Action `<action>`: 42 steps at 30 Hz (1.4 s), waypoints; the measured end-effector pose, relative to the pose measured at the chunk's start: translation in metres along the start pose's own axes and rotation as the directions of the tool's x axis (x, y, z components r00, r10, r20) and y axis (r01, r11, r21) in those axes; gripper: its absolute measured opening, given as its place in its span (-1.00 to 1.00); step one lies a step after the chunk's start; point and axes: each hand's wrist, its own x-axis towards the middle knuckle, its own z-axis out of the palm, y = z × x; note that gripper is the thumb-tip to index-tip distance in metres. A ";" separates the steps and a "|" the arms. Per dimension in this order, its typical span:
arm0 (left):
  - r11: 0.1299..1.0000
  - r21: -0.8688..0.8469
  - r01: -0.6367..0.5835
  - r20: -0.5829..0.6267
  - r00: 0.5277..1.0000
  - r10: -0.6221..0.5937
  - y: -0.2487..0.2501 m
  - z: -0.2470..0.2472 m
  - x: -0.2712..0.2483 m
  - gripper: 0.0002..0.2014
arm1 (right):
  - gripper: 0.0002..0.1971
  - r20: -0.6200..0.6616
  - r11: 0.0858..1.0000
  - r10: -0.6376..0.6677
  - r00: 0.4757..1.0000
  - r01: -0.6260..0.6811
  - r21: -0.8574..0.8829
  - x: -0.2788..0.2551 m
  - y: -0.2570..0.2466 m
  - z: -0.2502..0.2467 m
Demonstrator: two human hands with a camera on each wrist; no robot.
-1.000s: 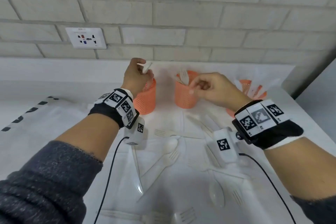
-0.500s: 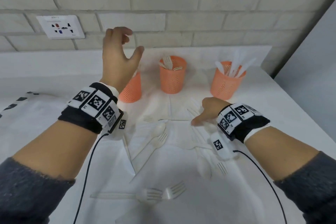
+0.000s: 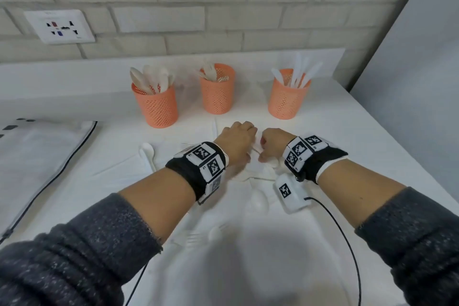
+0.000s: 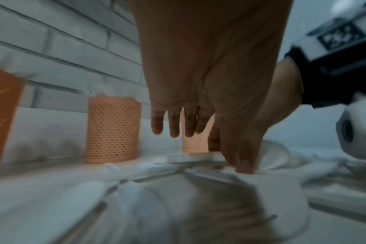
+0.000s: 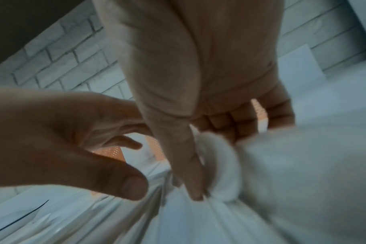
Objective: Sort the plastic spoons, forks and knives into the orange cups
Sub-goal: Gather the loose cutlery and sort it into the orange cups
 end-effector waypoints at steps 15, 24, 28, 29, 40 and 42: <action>0.990 -0.107 0.094 0.029 0.995 -0.091 -0.014 -0.027 -0.008 -0.83 | -0.61 -0.431 0.920 -0.252 0.866 0.353 0.171 -0.037 0.055 -0.036; 0.944 -0.278 0.176 0.129 0.981 -0.145 -0.011 -0.024 -0.048 -0.73 | -0.72 -0.005 0.998 0.025 1.000 -0.025 -0.055 -0.070 0.128 0.001; 0.927 -0.332 0.176 0.193 0.974 -0.116 0.003 -0.007 -0.046 -0.77 | -0.94 0.016 0.987 0.043 0.999 -0.040 -0.158 -0.066 0.116 0.014; 0.932 -0.310 0.185 0.213 0.970 -0.122 0.006 -0.003 -0.046 -0.75 | -0.90 0.026 0.983 0.057 0.998 -0.052 -0.178 -0.065 0.113 0.015; 0.952 -0.186 0.245 0.241 0.950 -0.198 0.014 0.003 -0.045 -0.53 | -0.78 -0.188 0.940 -0.045 0.981 0.105 0.323 -0.081 0.070 0.010; 0.953 -0.177 0.248 0.255 0.946 -0.199 0.014 0.004 -0.042 -0.65 | -0.75 -0.174 0.929 -0.088 0.981 0.143 0.340 -0.076 0.050 0.015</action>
